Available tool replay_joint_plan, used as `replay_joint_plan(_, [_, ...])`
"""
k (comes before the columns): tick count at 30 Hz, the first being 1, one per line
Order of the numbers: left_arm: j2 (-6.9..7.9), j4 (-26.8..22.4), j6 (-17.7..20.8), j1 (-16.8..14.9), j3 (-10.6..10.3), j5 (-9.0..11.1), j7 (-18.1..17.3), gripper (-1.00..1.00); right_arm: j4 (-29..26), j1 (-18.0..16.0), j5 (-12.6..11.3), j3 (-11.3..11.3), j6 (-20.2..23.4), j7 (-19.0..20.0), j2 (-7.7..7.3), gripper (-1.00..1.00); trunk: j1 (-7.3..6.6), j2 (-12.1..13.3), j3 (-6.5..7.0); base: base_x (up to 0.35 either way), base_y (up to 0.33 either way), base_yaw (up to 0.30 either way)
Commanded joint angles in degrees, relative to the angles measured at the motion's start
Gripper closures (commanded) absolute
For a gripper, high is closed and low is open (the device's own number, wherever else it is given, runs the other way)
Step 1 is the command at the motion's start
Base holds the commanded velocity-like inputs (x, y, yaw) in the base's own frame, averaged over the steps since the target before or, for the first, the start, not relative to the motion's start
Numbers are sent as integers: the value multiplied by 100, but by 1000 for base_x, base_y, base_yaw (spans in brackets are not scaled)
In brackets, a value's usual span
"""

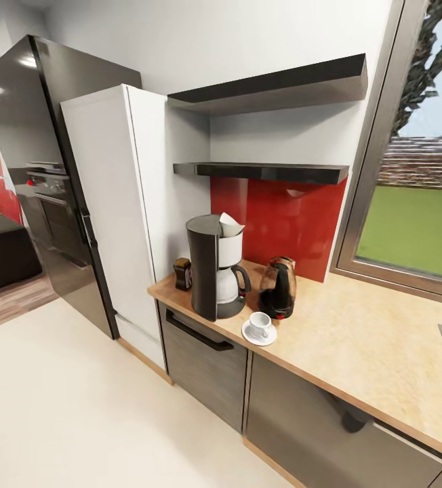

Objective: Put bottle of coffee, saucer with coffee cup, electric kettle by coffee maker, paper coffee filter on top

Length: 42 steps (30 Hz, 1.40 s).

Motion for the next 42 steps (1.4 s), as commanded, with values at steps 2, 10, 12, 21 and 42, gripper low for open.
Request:
replay_joint_plan(2, [0,0,95,1,27,-51,-7,-100,5,54,-49,42,21,123,-46,-100,3,-6,-5,0,0,0])
replay_joint_plan(10, [2,-1,1585,9,-218,-196,34,-100,-17,106,-59,26,63,286,-84,-100,3,-6,-5,0,0,0])
replay_joint_plan(12, [4,-2,1829,9,-331,-295,48,-100,-22,108,-63,22,65,286,-70,-100,3,-6,-5,0,0,0])
replay_joint_plan(21, [-20,5,1930,10,-391,-341,60,-100,-24,110,-83,2,43,286,-60,-100,3,-6,-5,0,0,0])
replay_joint_plan(42, [-750,-37,1889,6,-388,-341,-6,-100,0,114,-1316,-7,27,256,20,-100,3,-6,-5,0,0,0])
